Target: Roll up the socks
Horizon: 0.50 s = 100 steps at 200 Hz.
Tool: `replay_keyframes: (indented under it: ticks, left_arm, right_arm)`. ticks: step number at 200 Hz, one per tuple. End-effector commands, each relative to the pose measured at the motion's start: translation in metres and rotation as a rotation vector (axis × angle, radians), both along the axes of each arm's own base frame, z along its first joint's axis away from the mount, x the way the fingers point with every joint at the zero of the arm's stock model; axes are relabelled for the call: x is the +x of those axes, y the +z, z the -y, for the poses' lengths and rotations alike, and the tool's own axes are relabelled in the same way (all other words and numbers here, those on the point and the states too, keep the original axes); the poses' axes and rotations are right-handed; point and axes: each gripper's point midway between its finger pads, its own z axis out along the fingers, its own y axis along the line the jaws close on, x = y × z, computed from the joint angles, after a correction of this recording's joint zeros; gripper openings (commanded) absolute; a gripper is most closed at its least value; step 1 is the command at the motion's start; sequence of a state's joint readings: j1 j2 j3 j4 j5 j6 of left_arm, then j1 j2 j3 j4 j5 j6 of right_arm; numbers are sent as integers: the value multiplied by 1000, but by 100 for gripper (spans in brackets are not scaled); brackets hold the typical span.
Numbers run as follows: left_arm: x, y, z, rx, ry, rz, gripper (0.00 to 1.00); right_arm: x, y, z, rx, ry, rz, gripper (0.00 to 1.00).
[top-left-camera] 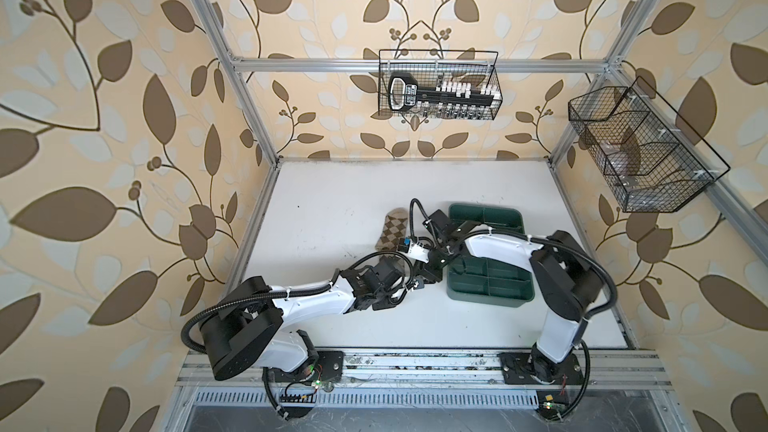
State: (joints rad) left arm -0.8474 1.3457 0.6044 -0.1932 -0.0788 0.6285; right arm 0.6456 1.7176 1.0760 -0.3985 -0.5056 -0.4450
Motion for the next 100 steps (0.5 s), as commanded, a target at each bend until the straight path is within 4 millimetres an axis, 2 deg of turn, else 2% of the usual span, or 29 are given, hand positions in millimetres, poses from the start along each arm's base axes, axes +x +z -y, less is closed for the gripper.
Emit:
replay_keyframes:
  ticks: [1, 14, 24, 33, 45, 58, 61, 71, 100]
  left_arm:
    - [-7, 15, 5, -98, -1, -102, 0]
    - [-7, 16, 4, -126, 4, -150, 0]
    - [-6, 15, 5, -126, 10, -171, 0]
    - [-7, 14, 6, -131, 13, -213, 0]
    - [-9, 10, 7, -116, 12, -270, 0]
    - [-11, 10, 9, -104, 14, -316, 0]
    - [-13, 2, 8, -85, 18, -346, 0]
    - [-13, 1, 8, -77, 24, -375, 0]
    - [-10, 5, 8, -106, 69, -458, 0]
  right_arm:
    - [57, 66, 13, 113, -237, 305, 45]
    - [67, 103, 29, 165, -339, 472, 47]
    - [67, 127, 39, 200, -391, 594, 48]
    - [62, 143, 47, 209, -408, 701, 50]
    - [47, 151, 53, 185, -378, 835, 51]
    - [33, 151, 55, 107, -322, 961, 53]
    - [29, 149, 54, 88, -304, 984, 53]
    - [16, 145, 51, 15, -239, 1048, 53]
    - [-25, 110, 32, -163, 19, 1134, 54]
